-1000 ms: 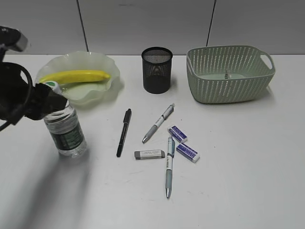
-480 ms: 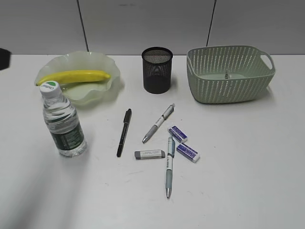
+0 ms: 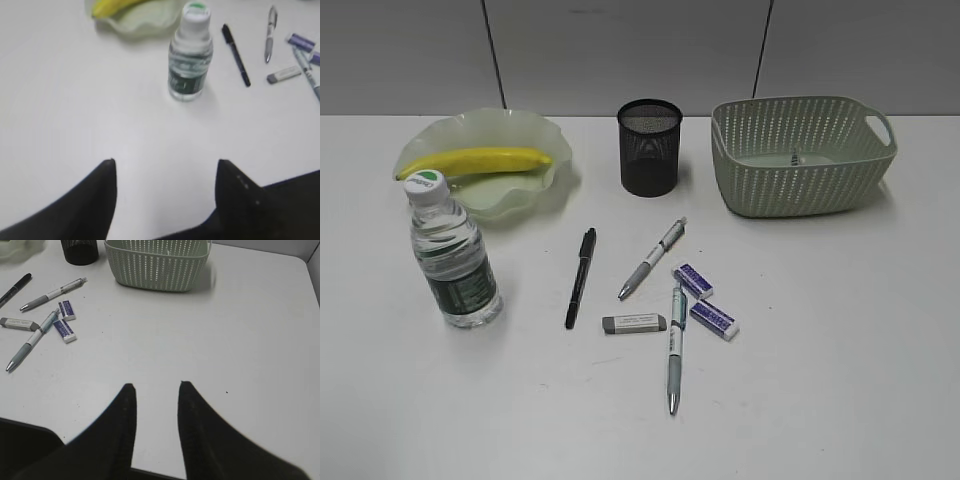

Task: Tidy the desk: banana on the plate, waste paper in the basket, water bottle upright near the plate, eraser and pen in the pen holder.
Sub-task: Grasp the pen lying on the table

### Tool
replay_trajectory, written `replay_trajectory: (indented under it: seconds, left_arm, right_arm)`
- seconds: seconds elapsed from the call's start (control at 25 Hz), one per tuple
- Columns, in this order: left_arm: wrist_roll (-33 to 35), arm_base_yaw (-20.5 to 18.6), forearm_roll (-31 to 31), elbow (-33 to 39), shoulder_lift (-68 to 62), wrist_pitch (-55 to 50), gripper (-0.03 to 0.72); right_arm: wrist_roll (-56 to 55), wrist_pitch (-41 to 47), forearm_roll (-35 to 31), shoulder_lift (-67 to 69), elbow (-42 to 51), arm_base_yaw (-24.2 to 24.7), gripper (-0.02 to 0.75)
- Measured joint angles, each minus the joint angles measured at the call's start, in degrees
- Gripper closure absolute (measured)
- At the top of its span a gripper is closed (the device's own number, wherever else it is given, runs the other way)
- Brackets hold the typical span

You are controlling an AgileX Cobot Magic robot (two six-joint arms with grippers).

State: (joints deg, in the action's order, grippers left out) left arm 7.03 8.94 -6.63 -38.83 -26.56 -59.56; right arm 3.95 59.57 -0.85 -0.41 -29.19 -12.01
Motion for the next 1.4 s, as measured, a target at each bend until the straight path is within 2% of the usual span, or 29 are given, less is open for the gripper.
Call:
replay_trajectory:
  seconds: [0.16, 0.36, 0.48, 0.6, 0.8, 1.12, 1.4]
  left_arm:
    - [-4.9, 0.1, 3.9, 3.2, 6.8, -3.2, 0.227]
    - [-5.4, 0.3, 5.2, 7.7, 15.4, -1.9, 0.232]
    - [-5.4, 0.3, 5.4, 7.9, 19.0, -1.4, 0.232]
    - [-5.4, 0.3, 5.5, 7.9, 21.1, -1.3, 0.232]
    - [-5.4, 0.3, 5.5, 7.9, 24.4, -1.2, 0.234]
    - [-5.4, 0.3, 5.6, 7.9, 26.9, -1.2, 0.244]
    - [-5.4, 0.3, 5.6, 7.9, 26.9, -1.2, 0.246]
  right_arm:
    - [0.0, 0.0, 0.0, 0.0, 0.0, 0.0, 0.494]
    - [0.1, -0.1, -0.5, 0.4, 0.0, 0.0, 0.494]
    - [2.6, -1.0, -4.1, 2.1, -0.5, 0.0, 0.494]
    - [8.4, -4.0, -9.7, 8.7, -2.4, 0.0, 0.494]
    - [15.1, -5.9, -16.4, 28.6, -9.5, -0.3, 0.494]
    - [13.4, -3.0, -17.2, 59.7, -27.3, -11.2, 0.494]
    - [-11.8, 7.6, -10.8, 85.9, -42.5, -20.4, 0.494]
